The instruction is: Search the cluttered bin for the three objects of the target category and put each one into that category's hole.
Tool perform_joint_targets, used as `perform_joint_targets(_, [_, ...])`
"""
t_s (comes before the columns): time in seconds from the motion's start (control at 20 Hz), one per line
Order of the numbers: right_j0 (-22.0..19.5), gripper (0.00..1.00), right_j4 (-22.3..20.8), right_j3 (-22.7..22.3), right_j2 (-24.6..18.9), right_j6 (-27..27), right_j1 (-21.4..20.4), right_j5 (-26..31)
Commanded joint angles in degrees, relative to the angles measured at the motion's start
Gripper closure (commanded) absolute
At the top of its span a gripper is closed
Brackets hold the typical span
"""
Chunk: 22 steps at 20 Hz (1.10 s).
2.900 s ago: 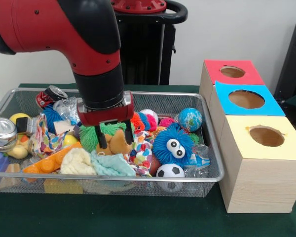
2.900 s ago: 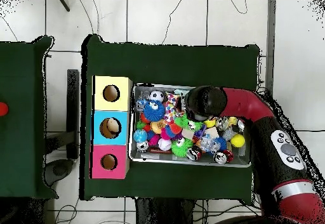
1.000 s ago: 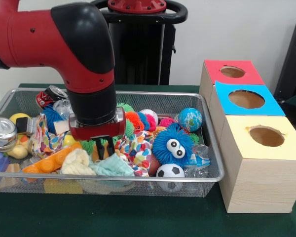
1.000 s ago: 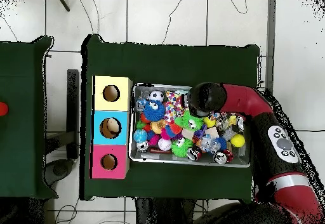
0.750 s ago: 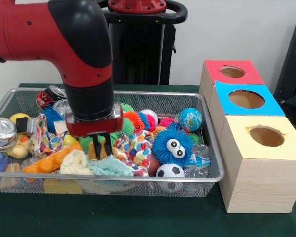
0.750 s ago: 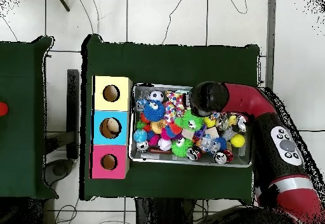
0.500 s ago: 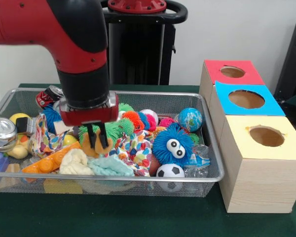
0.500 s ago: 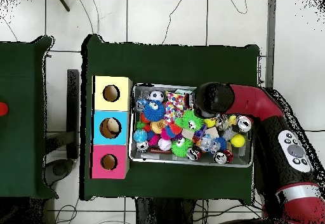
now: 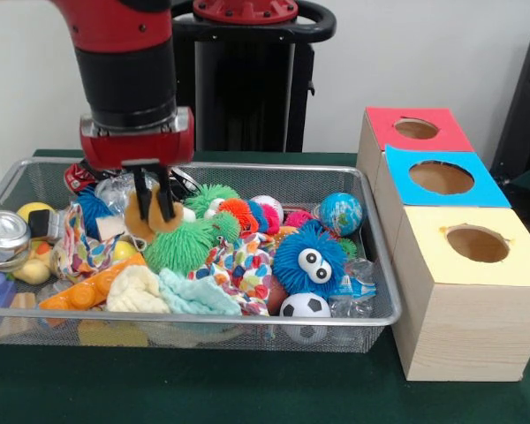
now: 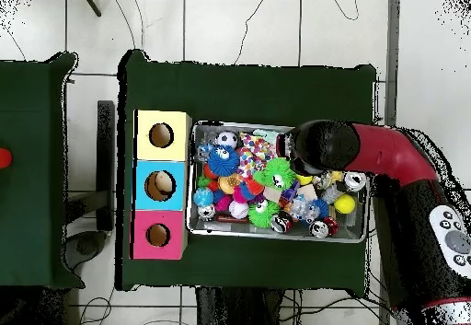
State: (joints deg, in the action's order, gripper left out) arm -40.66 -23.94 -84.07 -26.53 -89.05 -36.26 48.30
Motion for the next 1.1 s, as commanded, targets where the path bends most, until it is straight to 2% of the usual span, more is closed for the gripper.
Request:
perform_joint_targets(0.05, [0.1,1.00,2.2,-5.7,0.1,1.2,-2.8,6.7])
perform_joint_targets(0.3, [-0.6,1.00,4.6,-7.3,-1.2,0.5,-3.8,4.8])
perform_joint_targets(0.7, [-2.8,1.00,7.7,-11.5,-4.1,0.8,-6.0,-2.7])
perform_joint_targets(1.1, [-4.5,1.00,8.3,-13.4,-6.9,1.1,-6.2,-9.4])
